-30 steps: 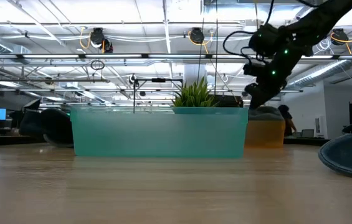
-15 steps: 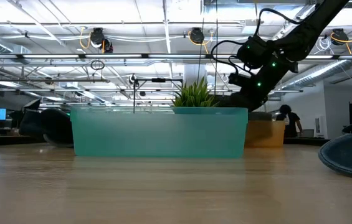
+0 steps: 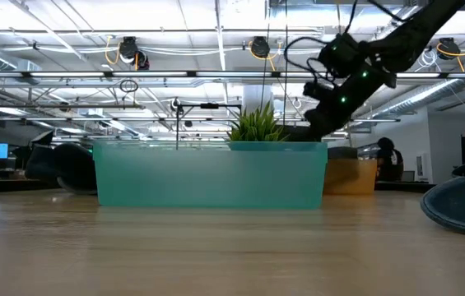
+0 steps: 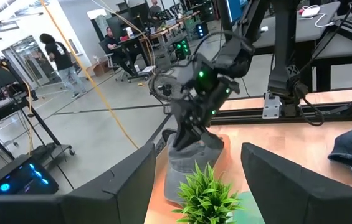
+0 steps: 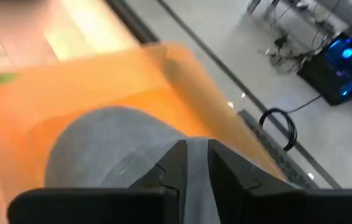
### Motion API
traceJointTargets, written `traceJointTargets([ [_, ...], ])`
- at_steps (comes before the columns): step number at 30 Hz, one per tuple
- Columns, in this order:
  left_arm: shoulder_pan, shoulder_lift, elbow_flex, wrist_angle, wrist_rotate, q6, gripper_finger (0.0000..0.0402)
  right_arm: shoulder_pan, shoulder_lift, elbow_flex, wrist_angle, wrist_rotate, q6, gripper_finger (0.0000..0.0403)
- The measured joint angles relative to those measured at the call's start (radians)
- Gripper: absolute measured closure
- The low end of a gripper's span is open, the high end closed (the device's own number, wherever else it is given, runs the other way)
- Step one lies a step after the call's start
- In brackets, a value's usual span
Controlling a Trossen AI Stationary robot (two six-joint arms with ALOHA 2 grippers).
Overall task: Pick & Place hat
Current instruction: Put the middle gray cap into the orange bin, then put the top gray cap into the orange bin
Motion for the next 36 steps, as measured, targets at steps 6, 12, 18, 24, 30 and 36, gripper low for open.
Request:
traceJointTargets([
  [6, 0.000, 0.000, 0.000, 0.000, 0.000, 0.002, 0.0158, 0.021, -0.143, 0.000, -0.034, 0.001, 0.013, 0.0331],
  [12, 0.000, 0.000, 0.000, -0.001, 0.000, 0.001, 0.0158, 0.078, -0.257, 0.000, -0.046, -0.001, -0.056, 0.0296],
  [18, 0.000, 0.000, 0.000, -0.001, 0.000, -0.005, 0.0158, 0.127, -0.355, 0.000, -0.078, -0.149, -0.033, 0.0228],
  [24, 0.000, 0.000, 0.000, -0.044, 0.023, -0.049, 0.0158, 0.167, -0.444, 0.000, -0.186, -0.299, 0.031, 0.0178],
  [30, 0.000, 0.000, 0.000, -0.112, 0.070, -0.126, 0.0158, 0.241, -0.506, 0.000, -0.174, -0.366, 0.031, 0.0168],
  [36, 0.000, 0.000, 0.000, -0.129, 0.075, -0.173, 0.0158, 0.326, -0.565, 0.000, -0.132, -0.361, 0.077, 0.0167],
])
